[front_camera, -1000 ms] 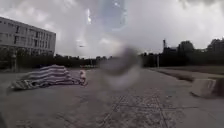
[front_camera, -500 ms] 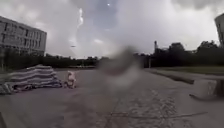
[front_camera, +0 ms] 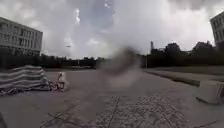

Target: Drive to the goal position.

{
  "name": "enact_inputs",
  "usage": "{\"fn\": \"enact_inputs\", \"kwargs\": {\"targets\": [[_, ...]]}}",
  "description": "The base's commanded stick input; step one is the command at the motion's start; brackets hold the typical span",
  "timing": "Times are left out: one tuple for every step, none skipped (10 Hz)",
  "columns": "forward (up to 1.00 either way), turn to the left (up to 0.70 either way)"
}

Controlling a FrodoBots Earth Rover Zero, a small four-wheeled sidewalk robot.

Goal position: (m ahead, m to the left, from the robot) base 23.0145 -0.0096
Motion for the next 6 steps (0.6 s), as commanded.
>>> {"fn": "enact_inputs", "kwargs": {"targets": [[0.7,-0.29],[0.7,-0.28],[0.7,-0.11],[0.7,0.0],[0.7,0.0],[0.7,0.0]]}}
